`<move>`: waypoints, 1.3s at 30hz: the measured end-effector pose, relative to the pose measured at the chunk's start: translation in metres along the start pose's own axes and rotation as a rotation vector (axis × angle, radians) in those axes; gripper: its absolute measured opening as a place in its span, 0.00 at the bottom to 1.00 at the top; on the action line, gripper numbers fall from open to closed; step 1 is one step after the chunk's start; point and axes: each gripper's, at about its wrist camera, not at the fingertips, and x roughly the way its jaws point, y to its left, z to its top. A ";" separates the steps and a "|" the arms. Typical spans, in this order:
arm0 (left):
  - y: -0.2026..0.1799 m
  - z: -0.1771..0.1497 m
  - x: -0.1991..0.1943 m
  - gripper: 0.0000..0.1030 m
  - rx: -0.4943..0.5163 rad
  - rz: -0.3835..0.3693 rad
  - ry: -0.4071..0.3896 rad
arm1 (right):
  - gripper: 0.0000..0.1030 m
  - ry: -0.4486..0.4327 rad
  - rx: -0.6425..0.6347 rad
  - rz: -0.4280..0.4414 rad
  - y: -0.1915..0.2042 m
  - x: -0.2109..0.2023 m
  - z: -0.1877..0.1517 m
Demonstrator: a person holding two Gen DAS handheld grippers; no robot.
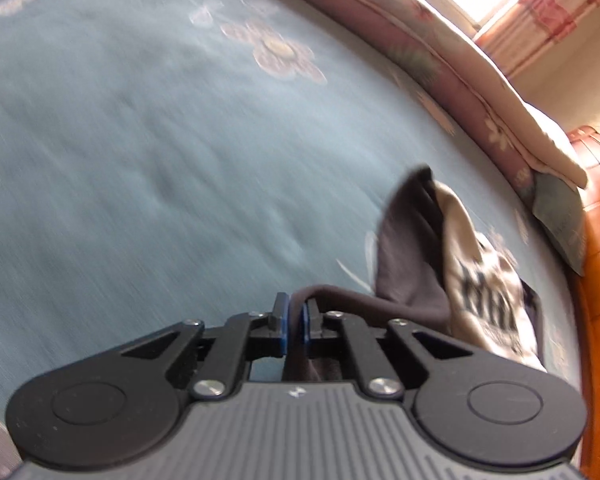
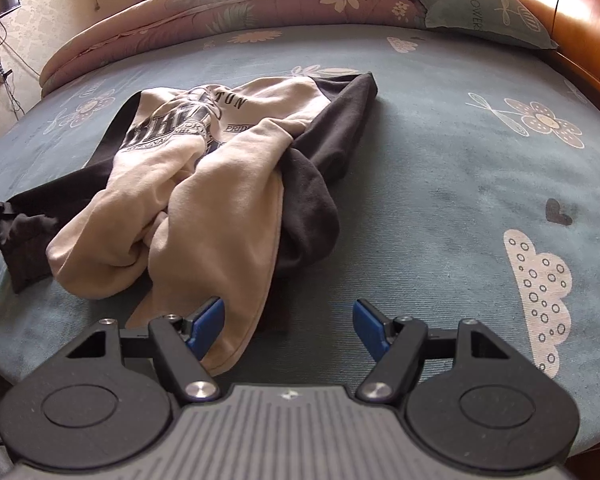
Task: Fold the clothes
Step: 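Drag the dark sleeve outward with the left tool and release it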
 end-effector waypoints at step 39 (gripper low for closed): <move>-0.063 -0.026 -0.030 0.62 0.509 -0.076 0.249 | 0.84 0.007 0.076 -0.424 -0.037 0.061 0.058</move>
